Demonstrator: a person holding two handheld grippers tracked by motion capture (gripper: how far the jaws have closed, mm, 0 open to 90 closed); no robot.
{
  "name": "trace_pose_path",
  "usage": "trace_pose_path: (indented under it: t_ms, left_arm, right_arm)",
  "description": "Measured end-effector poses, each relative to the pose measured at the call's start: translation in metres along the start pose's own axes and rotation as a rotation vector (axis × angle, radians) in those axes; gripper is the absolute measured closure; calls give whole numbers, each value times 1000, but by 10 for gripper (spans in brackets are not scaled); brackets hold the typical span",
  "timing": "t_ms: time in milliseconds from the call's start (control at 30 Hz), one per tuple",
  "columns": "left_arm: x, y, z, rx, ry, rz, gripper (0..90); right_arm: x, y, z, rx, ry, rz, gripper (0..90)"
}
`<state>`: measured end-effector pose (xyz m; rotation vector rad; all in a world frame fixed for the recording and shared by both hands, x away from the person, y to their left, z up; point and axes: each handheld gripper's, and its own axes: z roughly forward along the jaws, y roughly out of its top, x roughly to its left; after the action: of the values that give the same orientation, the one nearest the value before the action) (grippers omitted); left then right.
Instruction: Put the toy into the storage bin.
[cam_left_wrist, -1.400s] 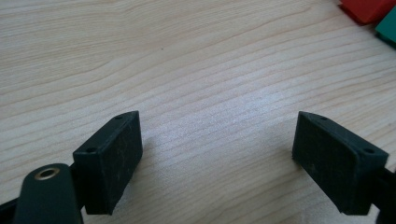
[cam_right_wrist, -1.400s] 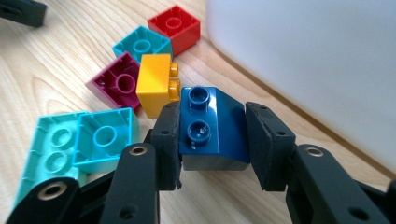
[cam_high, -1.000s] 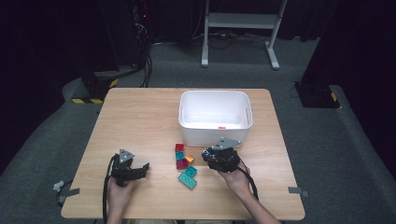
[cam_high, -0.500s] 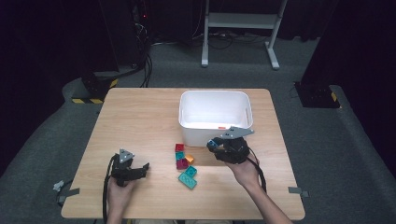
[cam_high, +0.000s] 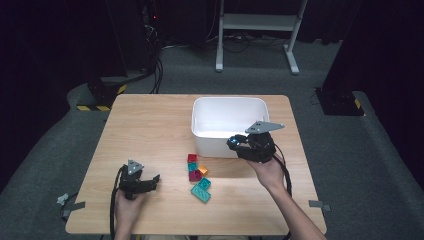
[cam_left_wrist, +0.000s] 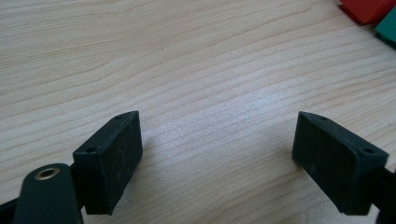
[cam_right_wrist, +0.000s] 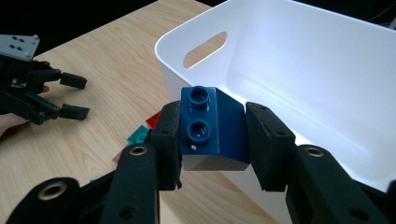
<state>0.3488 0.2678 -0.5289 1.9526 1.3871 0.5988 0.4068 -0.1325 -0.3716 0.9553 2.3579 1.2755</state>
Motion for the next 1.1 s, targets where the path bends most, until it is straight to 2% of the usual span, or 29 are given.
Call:
trace_pose_path:
  t_ms: [433, 767, 1100]
  left_arm:
    - [0, 0, 0, 0, 0, 0, 161]
    - [0, 0, 0, 0, 0, 0, 161]
    - [0, 0, 0, 1, -1, 0, 161]
  right_arm:
    - [-21, 20, 3, 2, -35, 50, 589]
    - [-37, 26, 14, 35, -77, 90, 588]
    - [-47, 30, 25, 62, -100, 116, 587]
